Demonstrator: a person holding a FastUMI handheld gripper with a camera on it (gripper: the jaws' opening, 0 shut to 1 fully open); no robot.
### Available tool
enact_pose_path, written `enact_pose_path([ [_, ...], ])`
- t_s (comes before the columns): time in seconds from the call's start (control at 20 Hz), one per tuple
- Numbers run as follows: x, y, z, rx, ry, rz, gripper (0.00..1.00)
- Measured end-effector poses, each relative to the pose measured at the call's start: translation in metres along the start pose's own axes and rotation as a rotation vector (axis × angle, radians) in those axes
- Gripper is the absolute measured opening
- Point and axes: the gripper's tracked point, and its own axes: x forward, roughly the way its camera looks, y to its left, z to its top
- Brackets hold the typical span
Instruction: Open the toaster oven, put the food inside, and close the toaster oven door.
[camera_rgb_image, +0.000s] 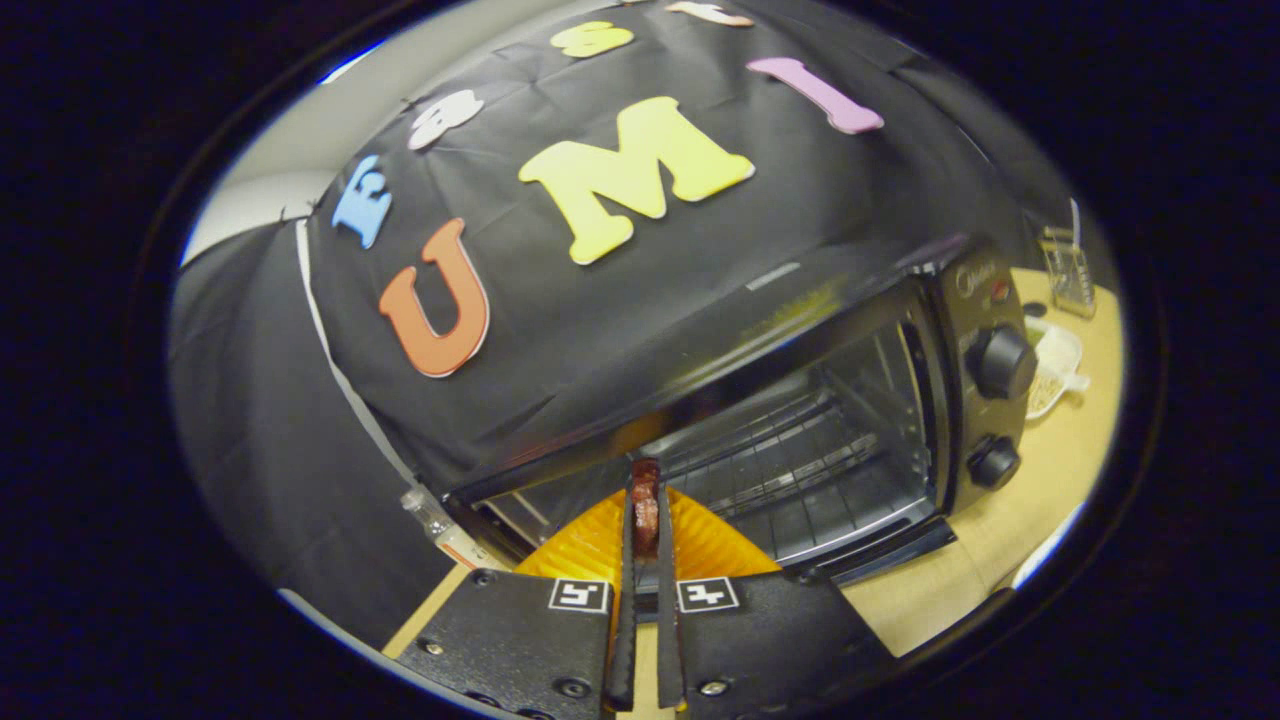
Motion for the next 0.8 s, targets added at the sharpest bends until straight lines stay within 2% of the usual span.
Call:
enact_pose_path([
  [0.15, 0.014, -0.022, 0.008, 0.108, -0.005, -0.002, 0.13],
  [0.3, 0.018, -0.047, 0.018, 0.076, -0.053, -0.077, 0.18],
  [0.4, 0.018, -0.060, 0.019, 0.046, -0.061, -0.143, 0.28],
  [0.55, 0.010, -0.063, 0.021, 0.036, -0.080, -0.166, 0.41],
  [0.8, -0.014, -0.058, 0.021, 0.032, -0.118, -0.160, 0.62],
])
